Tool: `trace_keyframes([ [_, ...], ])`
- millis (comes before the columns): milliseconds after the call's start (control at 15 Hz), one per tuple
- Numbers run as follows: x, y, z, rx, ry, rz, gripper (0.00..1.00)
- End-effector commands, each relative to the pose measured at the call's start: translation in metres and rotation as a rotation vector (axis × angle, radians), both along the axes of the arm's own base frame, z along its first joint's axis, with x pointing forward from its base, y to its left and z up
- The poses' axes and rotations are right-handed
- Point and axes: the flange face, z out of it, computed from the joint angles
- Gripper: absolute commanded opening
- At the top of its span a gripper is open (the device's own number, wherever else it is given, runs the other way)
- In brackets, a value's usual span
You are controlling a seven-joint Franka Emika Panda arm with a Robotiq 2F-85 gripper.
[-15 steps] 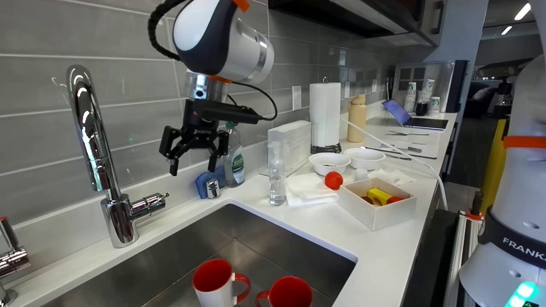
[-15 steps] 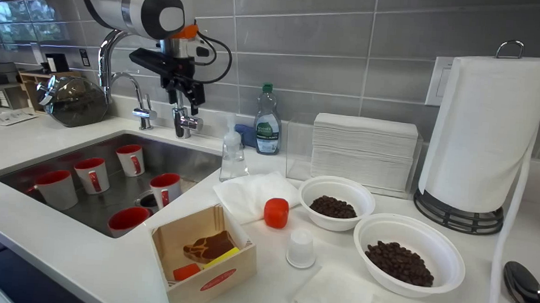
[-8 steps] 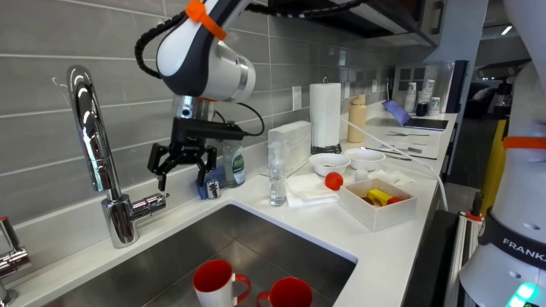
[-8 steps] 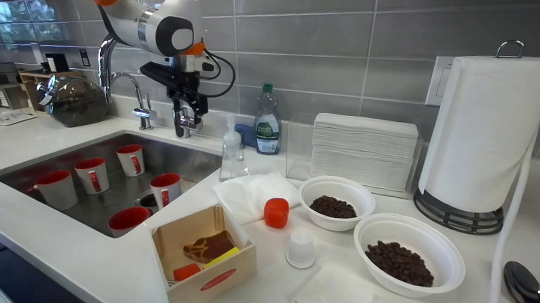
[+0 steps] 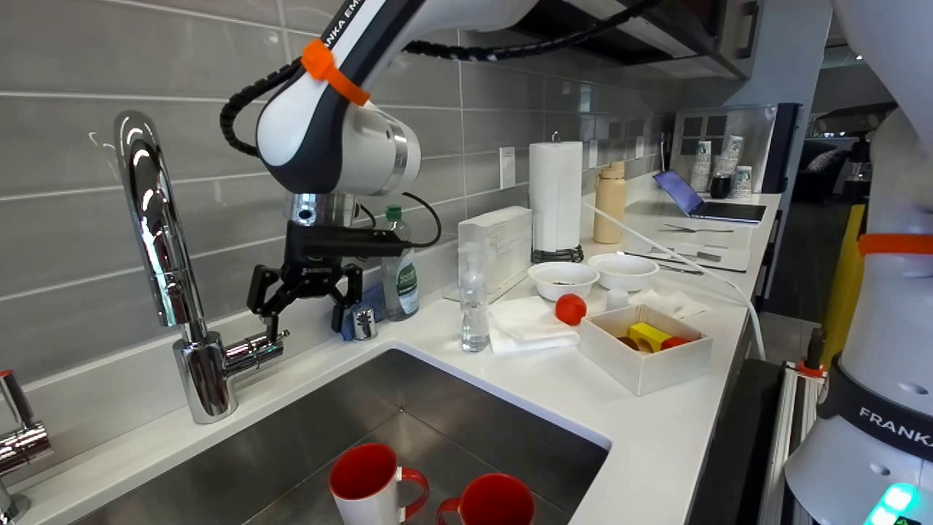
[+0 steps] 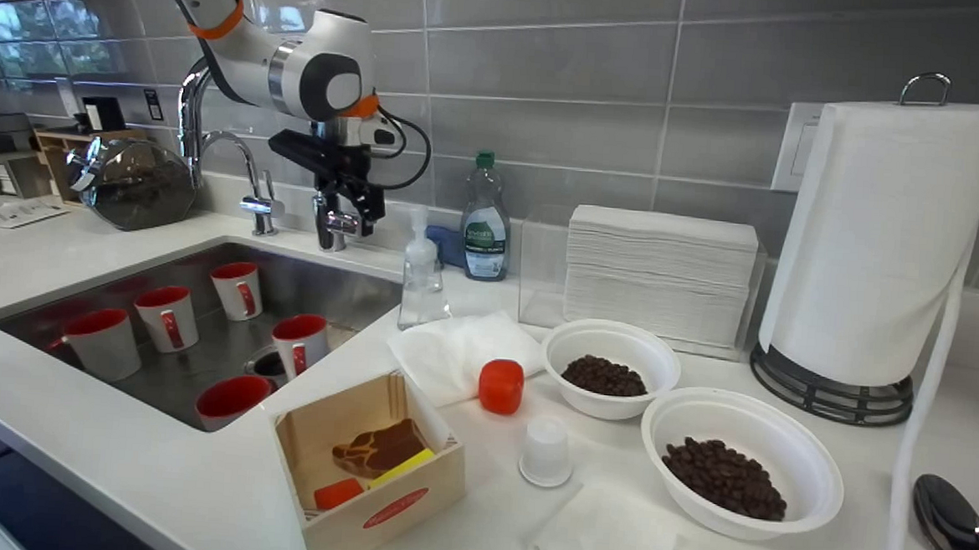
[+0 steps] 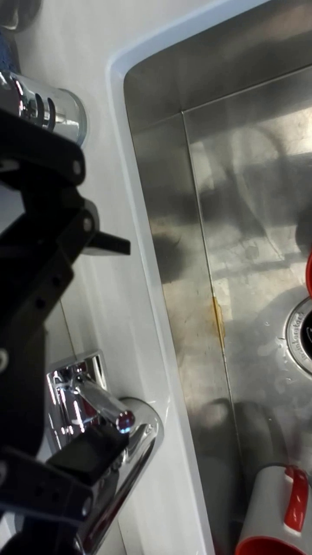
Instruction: Open the tap, and then close it
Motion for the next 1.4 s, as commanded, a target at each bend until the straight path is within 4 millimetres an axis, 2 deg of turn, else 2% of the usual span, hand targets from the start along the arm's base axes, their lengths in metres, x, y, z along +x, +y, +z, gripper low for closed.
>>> trace_keyframes([
  [0,0.011,-0.002,-0.003,-0.03,-0.002,-0.027,1.0],
  [933,0.013,-0.034,0.0,-0.127,-0.016,-0.074,1.0],
  [1333,0.015,-0.034,0.012,-0.123,-0.043,-0.072,1.0],
])
